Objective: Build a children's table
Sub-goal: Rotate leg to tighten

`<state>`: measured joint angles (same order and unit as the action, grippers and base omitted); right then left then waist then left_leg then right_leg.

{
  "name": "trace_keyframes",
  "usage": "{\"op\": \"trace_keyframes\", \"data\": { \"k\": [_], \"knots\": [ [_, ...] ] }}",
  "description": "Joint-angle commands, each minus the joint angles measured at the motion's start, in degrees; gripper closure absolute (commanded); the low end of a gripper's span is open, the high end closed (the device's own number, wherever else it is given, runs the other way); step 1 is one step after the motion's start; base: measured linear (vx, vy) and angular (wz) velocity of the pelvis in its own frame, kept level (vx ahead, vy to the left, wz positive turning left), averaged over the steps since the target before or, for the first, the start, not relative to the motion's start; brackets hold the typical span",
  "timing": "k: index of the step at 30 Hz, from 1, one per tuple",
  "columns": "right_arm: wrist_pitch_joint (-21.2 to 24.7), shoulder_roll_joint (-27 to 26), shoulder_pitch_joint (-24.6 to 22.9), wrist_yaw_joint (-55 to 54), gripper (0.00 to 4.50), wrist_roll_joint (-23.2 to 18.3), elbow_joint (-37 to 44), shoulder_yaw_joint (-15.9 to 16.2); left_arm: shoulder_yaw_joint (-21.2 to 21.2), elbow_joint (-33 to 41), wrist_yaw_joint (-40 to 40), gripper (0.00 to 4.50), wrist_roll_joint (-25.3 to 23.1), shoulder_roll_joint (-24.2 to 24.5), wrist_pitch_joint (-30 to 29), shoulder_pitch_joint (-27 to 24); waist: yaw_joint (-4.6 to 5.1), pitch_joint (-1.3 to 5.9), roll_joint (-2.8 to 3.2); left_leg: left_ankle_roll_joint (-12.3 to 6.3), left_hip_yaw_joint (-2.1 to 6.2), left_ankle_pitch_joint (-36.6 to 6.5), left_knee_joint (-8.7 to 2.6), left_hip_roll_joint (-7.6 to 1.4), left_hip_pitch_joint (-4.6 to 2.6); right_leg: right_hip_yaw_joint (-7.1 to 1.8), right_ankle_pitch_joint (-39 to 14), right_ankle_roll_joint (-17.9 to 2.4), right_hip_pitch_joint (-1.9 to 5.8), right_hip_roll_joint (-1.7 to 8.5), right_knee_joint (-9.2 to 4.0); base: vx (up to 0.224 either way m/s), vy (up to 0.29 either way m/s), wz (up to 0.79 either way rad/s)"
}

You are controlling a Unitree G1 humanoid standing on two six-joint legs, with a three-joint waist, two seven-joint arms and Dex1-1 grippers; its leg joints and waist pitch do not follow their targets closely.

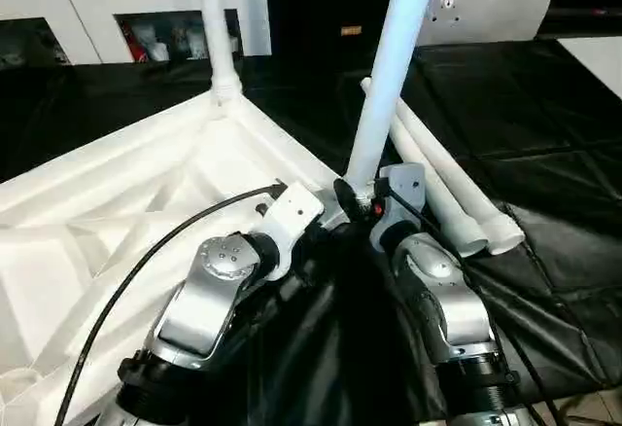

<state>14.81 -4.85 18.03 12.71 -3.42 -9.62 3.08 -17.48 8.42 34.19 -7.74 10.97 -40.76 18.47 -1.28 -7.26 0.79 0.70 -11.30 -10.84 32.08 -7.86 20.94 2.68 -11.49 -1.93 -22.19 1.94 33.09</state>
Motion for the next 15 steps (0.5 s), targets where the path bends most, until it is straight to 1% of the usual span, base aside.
{"op": "trace_keyframes", "data": {
  "k": [1,2,3,4,5,6,7,8,9,10,11,12,13,14,15],
  "knots": [
    [1.7,-0.5,-1.4,3.2,1.08,-0.9,-3.4,3.8,-1.9,-1.1,1.0,4.50,-1.0,1.3,0.7,-0.1,-0.17,2.36,-0.06,-2.71,3.27,-12.3,-4.29,-5.90,-0.38,-4.38,-16.3,-9.3,1.44,7.63,-4.59,0.000,0.000,0.00],
    [1.6,-0.4,-1.4,3.3,0.99,-0.9,-3.4,3.7,-1.9,-1.2,1.2,4.50,-1.0,1.6,0.8,-0.1,-0.18,2.68,-0.14,-2.82,3.27,-11.5,-4.20,-5.90,-0.39,-4.32,-15.5,-9.5,1.66,7.62,-4.48,0.000,0.000,0.00],
    [1.0,0.5,-1.5,4.2,0.82,-1.1,-2.8,3.2,-1.7,-1.1,2.5,4.50,-0.6,3.3,1.5,-0.3,-0.23,2.67,-0.02,-2.99,3.15,-10.4,-4.14,-6.01,-0.46,-4.31,-13.9,-9.9,1.56,7.54,-4.37,0.000,0.000,0.00],
    [0.7,1.0,-1.6,4.5,0.70,-1.5,-2.4,2.9,-1.6,-1.2,3.0,4.50,-0.3,4.0,1.8,-0.4,-0.28,2.79,-0.03,-3.36,3.07,-9.3,-4.04,-5.92,-0.40,-4.23,-12.2,-10.2,1.72,7.40,-4.15,0.000,0.000,0.00],
    [-0.4,2.2,-1.8,5.4,0.64,-1.7,-1.6,2.2,-1.4,-1.5,4.0,4.50,0.1,5.2,2.9,-0.5,-0.43,3.07,0.13,-3.79,3.10,-7.8,-3.86,-5.96,-0.29,-4.11,-9.6,-10.6,1.87,7.43,-3.86,0.000,0.000,0.00],
    [-1.1,3.3,-2.1,6.7,0.56,-2.5,-0.7,1.4,-1.1,-1.9,4.8,4.50,0.5,6.3,4.0,-0.6,-0.34,3.31,0.00,-4.02,3.03,-6.9,-3.72,-5.91,-0.21,-4.05,-7.8,-11.0,2.06,7.34,-3.55,0.000,0.000,0.00],
    [-1.5,4.2,-2.3,8.0,0.42,-3.4,0.2,0.8,-0.8,-2.3,5.5,4.50,0.8,6.9,4.5,-0.6,-0.53,3.46,0.09,-4.83,2.97,-5.2,-3.49,-5.90,-0.24,-4.00,-4.5,-11.6,2.19,7.31,-3.27,0.000,0.000,0.00],
    [-2.2,6.7,-3.0,12.0,0.42,-4.9,2.3,0.5,-0.6,-3.1,7.4,4.50,1.4,8.5,6.4,-0.6,-0.62,3.66,0.16,-5.79,2.85,-3.6,-3.23,-5.85,-0.22,-3.94,-0.5,-12.3,2.22,7.18,-2.85,0.000,0.000,0.00],
    [-2.2,8.3,-3.4,14.7,0.29,-5.5,3.6,0.8,-0.4,-3.6,8.2,4.50,1.8,9.2,7.1,-0.5,-0.67,3.68,0.11,-6.34,2.85,-3.1,-3.16,-5.81,-0.15,-3.87,1.0,-12.5,2.32,7.11,-2.68,0.000,0.000,0.00],
    [-2.2,8.9,-3.6,15.7,0.29,-5.7,4.1,0.9,-0.4,-3.9,8.5,4.50,2.0,9.4,7.3,-0.5,-0.68,3.76,0.11,-6.79,2.82,-2.6,-3.10,-5.85,-0.12,-3.83,2.2,-12.8,2.40,7.13,-2.53,0.000,0.000,0.00],
    [-2.2,10.1,-4.0,17.7,0.20,-6.1,5.0,1.3,-0.3,-4.3,9.0,4.50,2.3,9.9,7.8,-0.5,-0.70,3.75,0.09,-7.53,2.82,-2.3,-3.02,-5.89,-0.05,-3.72,3.3,-13.2,2.46,7.13,-2.35,0.000,0.000,0.00],
    [-1.2,11.8,-4.4,19.8,0.06,-6.4,6.0,1.6,-0.5,-5.0,10.1,4.50,2.6,10.8,9.0,-0.3,-0.79,3.69,0.28,-7.99,2.82,-2.6,-2.94,-5.84,-0.07,-3.63,2.9,-13.4,2.46,7.12,-2.43,0.000,0.000,0.00],
    [-0.2,13.3,-4.7,22.1,0.06,-7.1,7.0,1.8,-0.7,-5.7,11.2,4.50,2.8,11.7,10.1,-0.1,-0.88,3.71,0.14,-8.17,2.87,-3.5,-2.97,-5.88,-0.14,-3.57,1.1,-13.2,2.63,7.12,-2.71,0.000,0.000,0.00],
    [0.5,15.0,-4.9,24.7,0.02,-7.9,7.9,2.3,-1.1,-6.3,12.5,4.50,3.1,12.5,11.7,0.1,-0.84,3.63,0.16,-8.09,2.88,-4.2,-3.03,-5.94,-0.15,-3.53,-0.5,-13.4,2.49,7.11,-2.78,0.000,0.000,0.00],
    [0.9,16.9,-5.1,27.5,0.02,-8.5,8.9,2.9,-1.3,-6.8,14.1,4.50,3.6,13.3,13.1,0.3,-0.87,3.64,0.14,-7.99,2.91,-4.4,-3.02,-5.95,-0.14,-3.51,-1.3,-13.3,2.60,7.16,-2.84,0.000,0.000,0.00]
  ]
}}
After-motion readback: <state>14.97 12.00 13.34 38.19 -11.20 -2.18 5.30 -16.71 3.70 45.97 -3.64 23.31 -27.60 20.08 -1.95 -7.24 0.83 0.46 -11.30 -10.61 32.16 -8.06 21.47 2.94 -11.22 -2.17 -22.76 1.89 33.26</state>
